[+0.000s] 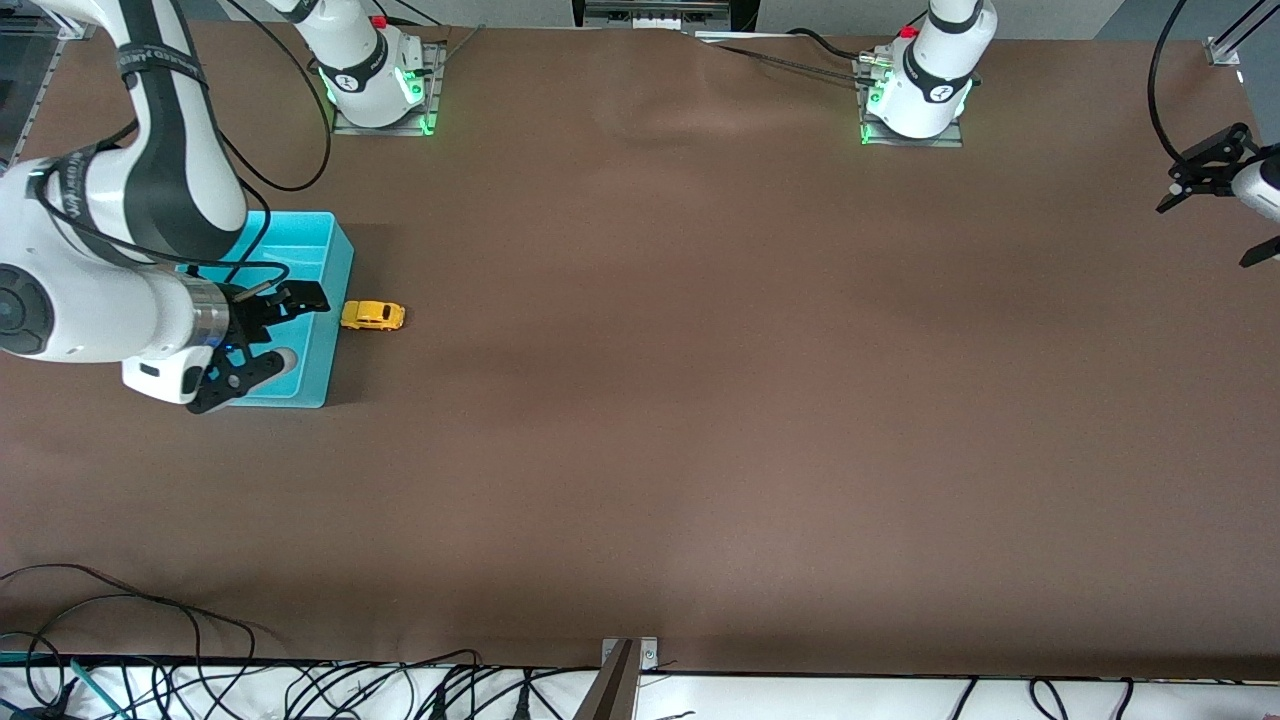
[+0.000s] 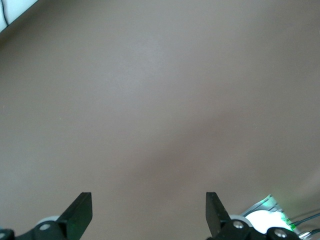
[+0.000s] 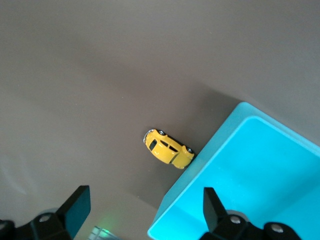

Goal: Wind up and store yellow beetle car
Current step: 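Open the left gripper and withdraw while the right gripper rises, then lower the right gripper onto the yellow car and grasp it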

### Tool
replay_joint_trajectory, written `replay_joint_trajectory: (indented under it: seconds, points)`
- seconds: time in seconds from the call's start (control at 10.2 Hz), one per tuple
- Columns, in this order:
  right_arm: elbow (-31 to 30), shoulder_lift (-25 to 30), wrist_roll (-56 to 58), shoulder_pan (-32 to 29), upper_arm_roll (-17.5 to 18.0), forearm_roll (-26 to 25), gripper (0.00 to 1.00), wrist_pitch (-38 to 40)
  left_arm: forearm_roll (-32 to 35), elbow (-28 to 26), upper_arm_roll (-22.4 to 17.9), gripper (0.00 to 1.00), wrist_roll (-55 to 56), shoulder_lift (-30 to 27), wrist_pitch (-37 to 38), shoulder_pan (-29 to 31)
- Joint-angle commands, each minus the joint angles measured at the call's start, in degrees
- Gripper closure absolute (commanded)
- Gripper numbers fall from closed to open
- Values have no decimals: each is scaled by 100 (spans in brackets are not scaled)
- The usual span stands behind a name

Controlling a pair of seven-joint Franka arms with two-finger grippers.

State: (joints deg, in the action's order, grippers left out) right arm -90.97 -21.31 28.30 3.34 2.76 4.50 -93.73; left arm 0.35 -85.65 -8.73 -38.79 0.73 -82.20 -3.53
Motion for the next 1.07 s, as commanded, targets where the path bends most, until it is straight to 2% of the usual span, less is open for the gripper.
replay_joint_trajectory:
  seconds: [0.0, 0.29, 0.59, 0.78, 0.98]
  points:
    - [-734, 118, 1827, 26, 14, -46, 0, -879, 193, 251, 326, 0, 1324, -29, 484, -16]
    - [-1465, 179, 3547, 61, 23, -55, 0, -1909, 97, 277, 477, 0, 2759, -82, 521, -16]
    - [-2351, 302, 4936, 132, 32, -143, 0, -3147, 97, 303, 688, 0, 3269, -91, 521, -16]
    - [-3246, 722, 5019, 140, 49, -143, 0, -3798, 97, 304, 846, 0, 3535, -117, 521, -7]
    - [-4039, 1066, 5010, 149, 260, -143, 0, -4528, -340, 295, 829, 0, 3553, -109, 451, 97]
